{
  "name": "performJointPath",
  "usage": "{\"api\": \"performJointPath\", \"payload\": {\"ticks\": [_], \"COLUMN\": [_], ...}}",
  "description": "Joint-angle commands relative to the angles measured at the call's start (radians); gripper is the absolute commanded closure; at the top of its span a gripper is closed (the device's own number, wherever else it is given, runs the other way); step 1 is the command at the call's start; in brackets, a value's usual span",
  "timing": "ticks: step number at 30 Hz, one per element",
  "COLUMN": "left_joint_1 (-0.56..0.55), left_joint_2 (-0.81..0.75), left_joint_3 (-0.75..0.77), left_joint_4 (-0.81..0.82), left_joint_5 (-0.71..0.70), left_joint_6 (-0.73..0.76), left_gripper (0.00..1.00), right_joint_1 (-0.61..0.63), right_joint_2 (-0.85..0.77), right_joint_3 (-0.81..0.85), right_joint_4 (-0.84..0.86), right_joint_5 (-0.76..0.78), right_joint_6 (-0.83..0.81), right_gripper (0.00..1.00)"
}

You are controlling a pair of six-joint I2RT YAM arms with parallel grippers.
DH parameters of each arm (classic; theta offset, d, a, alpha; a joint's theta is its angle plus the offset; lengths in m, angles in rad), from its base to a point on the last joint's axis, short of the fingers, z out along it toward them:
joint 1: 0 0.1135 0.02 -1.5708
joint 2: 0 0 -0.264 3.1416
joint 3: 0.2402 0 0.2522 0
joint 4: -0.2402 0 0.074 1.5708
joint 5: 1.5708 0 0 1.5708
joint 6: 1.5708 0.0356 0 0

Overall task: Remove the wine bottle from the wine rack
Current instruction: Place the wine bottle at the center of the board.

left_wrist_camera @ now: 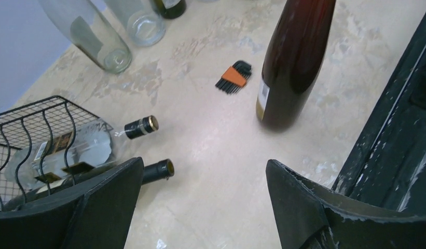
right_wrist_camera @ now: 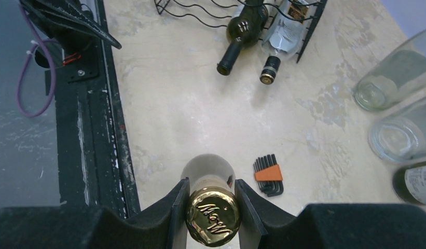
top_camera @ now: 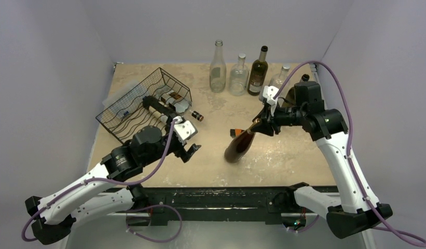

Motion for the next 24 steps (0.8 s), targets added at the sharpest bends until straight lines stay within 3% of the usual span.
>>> {"api": "performJointPath", "payload": {"ticks": [1,9,24], "left_joint_1": [0.005,0.004,0.004], "left_joint_2": [-0.028,-0.082,-0.140], "left_joint_3": [-0.028,-0.086,-0.096], "left_joint_4": [-0.067,-0.124,-0.137], "left_joint_5": [-0.060,-0.162,-0.200], "left_joint_6": [0.090,0.149,0.159], "left_gripper": [0.13,0.13,0.13], "right_joint_1": [-0.009,-0.035,-0.090], "right_joint_2": [-0.013,0.003,0.101], "right_joint_3": [0.110,0.169,0.279], "right_joint_4": [0.067,0.051,0.107], "right_joint_5": [0.053,0.126,0.277], "right_joint_6": [0.015,0.022,0.030], "right_gripper": [1.00,1.00,1.00]}}
